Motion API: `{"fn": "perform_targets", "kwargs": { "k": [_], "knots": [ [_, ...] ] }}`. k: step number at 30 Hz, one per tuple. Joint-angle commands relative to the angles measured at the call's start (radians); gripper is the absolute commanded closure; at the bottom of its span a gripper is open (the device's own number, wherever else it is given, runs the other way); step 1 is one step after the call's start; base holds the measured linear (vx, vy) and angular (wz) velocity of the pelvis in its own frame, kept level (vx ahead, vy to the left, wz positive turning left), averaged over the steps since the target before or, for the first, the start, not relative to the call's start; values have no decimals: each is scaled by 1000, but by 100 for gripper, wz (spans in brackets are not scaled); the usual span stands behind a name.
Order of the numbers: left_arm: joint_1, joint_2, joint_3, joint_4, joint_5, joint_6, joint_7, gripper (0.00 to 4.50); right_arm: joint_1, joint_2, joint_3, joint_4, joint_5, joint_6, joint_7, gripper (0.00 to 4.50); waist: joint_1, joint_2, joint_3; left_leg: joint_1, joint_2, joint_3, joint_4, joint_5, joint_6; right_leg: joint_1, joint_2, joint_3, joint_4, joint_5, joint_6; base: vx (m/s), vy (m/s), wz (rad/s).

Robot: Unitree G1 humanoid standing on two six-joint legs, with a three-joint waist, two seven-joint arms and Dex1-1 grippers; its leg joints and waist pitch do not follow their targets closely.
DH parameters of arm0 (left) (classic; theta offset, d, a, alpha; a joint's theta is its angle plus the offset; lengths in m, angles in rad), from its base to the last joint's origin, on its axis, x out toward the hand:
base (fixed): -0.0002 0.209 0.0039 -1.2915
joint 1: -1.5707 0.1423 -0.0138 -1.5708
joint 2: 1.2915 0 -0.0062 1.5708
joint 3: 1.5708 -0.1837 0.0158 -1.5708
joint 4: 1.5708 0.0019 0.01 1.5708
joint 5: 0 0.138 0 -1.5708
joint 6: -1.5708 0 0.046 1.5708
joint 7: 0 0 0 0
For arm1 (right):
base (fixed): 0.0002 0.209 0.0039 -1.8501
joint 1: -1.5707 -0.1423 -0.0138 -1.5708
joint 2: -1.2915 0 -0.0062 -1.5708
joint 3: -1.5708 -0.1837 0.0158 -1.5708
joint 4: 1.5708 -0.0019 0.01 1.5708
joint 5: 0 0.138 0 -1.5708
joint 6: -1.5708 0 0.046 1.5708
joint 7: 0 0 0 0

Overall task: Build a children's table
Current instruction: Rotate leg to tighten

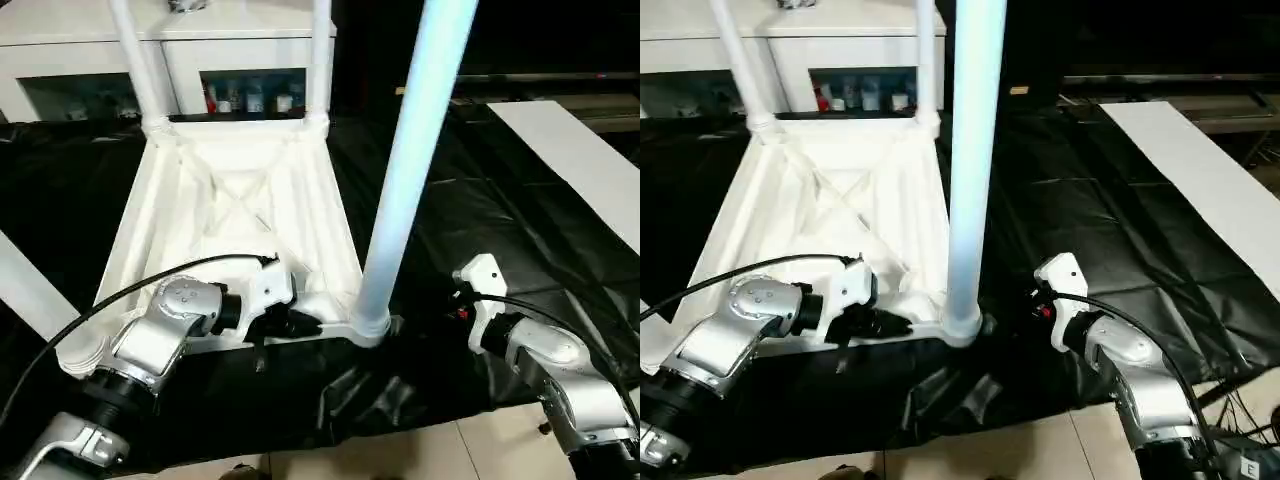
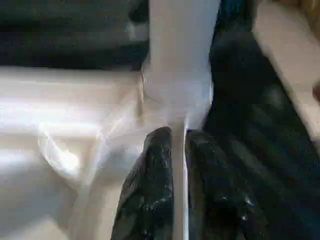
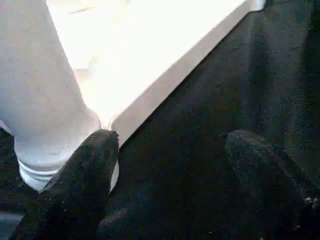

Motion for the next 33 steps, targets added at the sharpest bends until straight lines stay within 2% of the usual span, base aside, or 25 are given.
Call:
{"fn": "perform_targets", "kwargs": {
  "k": [1, 3, 5, 7, 8, 11, 13, 14, 16, 18, 19, 20, 21, 22, 23, 24, 25, 26, 27, 28, 29, 30, 31, 32, 33],
  "knots": [
    [31, 13, 32, -72, -35, 25, 8, 352, 18, 2, -27, -47, 25, 21, -11, 74, -4, -7, -55, 31, 55, -26, -88, -366, -10, 24, -44, 29, -66, -357, -183, 0, 0, 0],
    [36, 15, 36, -80, -38, 23, 11, 339, 21, 3, -29, -52, 27, 24, -12, 74, -6, -5, -55, 31, 55, -28, -89, -372, -11, 23, -43, 30, -67, -375, -168, 0, 0, 0],
    [97, -32, 163, -198, -120, 12, 140, 327, 64, 14, -59, -123, 46, 50, -60, 74, -6, -4, -56, 28, 58, -29, -89, -367, -16, 24, -45, 31, -66, -357, -170, 0, 0, 0],
    [150, -86, 265, -283, -118, 43, 303, 327, 99, 35, -87, -187, 31, 58, -138, 74, -11, 1, -58, 29, 59, -28, -90, -367, -19, 24, -37, 29, -62, -324, -176, 0, 0, 0],
    [160, -98, 283, -296, -116, 51, 335, 327, 104, 40, -92, -198, 25, 57, -153, 74, -13, -4, -55, 26, 60, -28, -90, -376, -19, 24, -38, 29, -65, -325, -173, 0, 0, 0],
    [231, -193, 368, -350, -116, 83, 510, 327, 120, 87, -126, -232, -5, 77, -270, 74, -22, -6, -51, 29, 52, -29, -88, -411, -21, 18, -36, 28, -79, -421, -133, 0, 0, 0],
    [284, -242, 390, -359, -88, 73, 596, 327, 123, 122, -132, -249, 4, 91, -310, 74, -27, -7, -49, 28, 50, -32, -87, -434, -26, 12, -35, 27, -89, -491, -97, 0, 0, 0],
    [296, -254, 391, -354, -67, 56, 624, 327, 122, 131, -125, -252, 1, 92, -318, 74, -27, -7, -49, 28, 50, -32, -87, -434, -26, 12, -35, 27, -89, -491, -97, 0, 0, 0],
    [324, -282, 386, -349, -25, 29, 699, 327, 122, 154, -104, -264, -8, 103, -339, 74, -31, -10, -51, 27, 48, -38, -86, -450, -35, 6, -31, 25, -96, -533, -50, 0, 0, 0],
    [329, -296, 381, -355, -15, 32, 728, 327, 125, 160, -89, -274, -14, 111, -345, 74, -29, -6, -53, 20, 49, -38, -86, -397, -30, 5, -27, 27, -94, -448, -67, 0, 0, 0],
    [330, -301, 379, -358, -17, 41, 734, 327, 127, 162, -79, -279, -17, 113, -345, 74, -27, -6, -56, 8, 46, -31, -81, -306, -3, 2, -18, 26, -86, -311, -103, 0, 0, 0],
    [330, -302, 378, -360, -17, 43, 735, 327, 128, 163, -78, -280, -16, 114, -345, 74, -25, -8, -65, -5, 39, -22, -68, -177, 49, -4, -11, 22, -77, -153, -150, 0, 0, 0],
    [328, -313, 365, -382, -1, 53, 764, 327, 130, 164, -65, -286, -26, 115, -352, 74, -25, -11, -69, -13, 34, -18, -62, -120, 83, -6, -8, 17, -73, -88, -175, 0, 0, 0],
    [327, -317, 359, -391, 9, 55, 776, 327, 130, 165, -63, -286, -32, 115, -356, 74, -21, -5, -86, -29, 25, -16, -41, 43, 159, -17, -1, 6, -60, 83, -220, -52, 12, 1],
    [328, -320, 356, -400, 4, 56, 775, 327, 129, 168, -65, -286, -29, 116, -357, 74, -21, -8, -93, -43, 13, -10, -25, 105, 229, -30, 4, -5, -65, 151, -244, -52, 12, 1],
    [332, -327, 353, -409, 8, 59, 787, 327, 128, 169, -65, -285, -25, 116, -353, 74, -18, -4, -103, -40, 10, -12, -14, 86, 246, -27, -2, -7, -64, 126, -250, -66, 20, 2],
    [335, -333, 349, -415, 12, 60, 797, 327, 127, 168, -64, -285, -22, 115, -350, 74, -19, -10, -89, -45, 20, -14, -23, -83, 238, -34, -11, -13, -90, -95, -229, -84, 36, -2],
    [337, -336, 347, -419, 15, 60, 804, 327, 127, 168, -64, -285, -21, 114, -348, 74, -26, -8, -74, -29, 30, -21, -33, -309, 169, -41, -13, -25, -108, -395, -159, -84, 36, -2],
    [350, -335, 335, -429, 23, 45, 805, 327, 130, 166, -60, -286, -17, 111, -336, 74, -38, -5, -60, 0, 36, -35, -35, -507, 74, -52, -13, -43, -128, -639, -53, -112, 42, -6],
    [367, -335, 325, -440, 29, 33, 807, 327, 137, 162, -51, -290, -13, 102, -318, 74, -47, 0, -50, 21, 41, -45, -39, -617, 26, -63, -1, -62, -145, -705, -3, -100, 42, -13],
    [380, -336, 319, -450, 31, 28, 809, 327, 143, 161, -47, -294, -8, 94, -305, 74, -61, 20, -28, 7, 79, -68, -122, -848, -54, -12, 31, -97, -87, -639, 40, -100, 42, -13],
    [384, -337, 315, -454, 32, 29, 813, 327, 145, 159, -47, -295, -4, 91, -300, 74, -35, 37, -22, -65, 107, -57, -207, -952, -90, 71, 29, -88, 105, -451, -4, -145, 50, -6],
    [403, -336, 305, -468, 43, 16, 818, 327, 149, 159, -48, -296, 5, 96, -297, 74, 58, 20, -6, -133, 66, 48, -232, -1032, -127, 98, 51, -126, 190, -326, -50, -125, -12, 14],
    [412, -335, 300, -475, 50, 8, 821, 327, 152, 160, -48, -296, 9, 99, -297, 74, 44, -7, -41, -66, 68, 68, -183, -783, -118, 86, 8, -19, 175, -503, -37, -125, -12, 14],
    [420, -342, 305, -480, 54, -1, 836, 327, 156, 157, -43, -301, 11, 95, -286, 74, 34, -70, -43, 30, 28, -33, 125, -337, -97, -51, -193, 78, -99, -1003, 29, 16, -126, 12]
  ]
}}
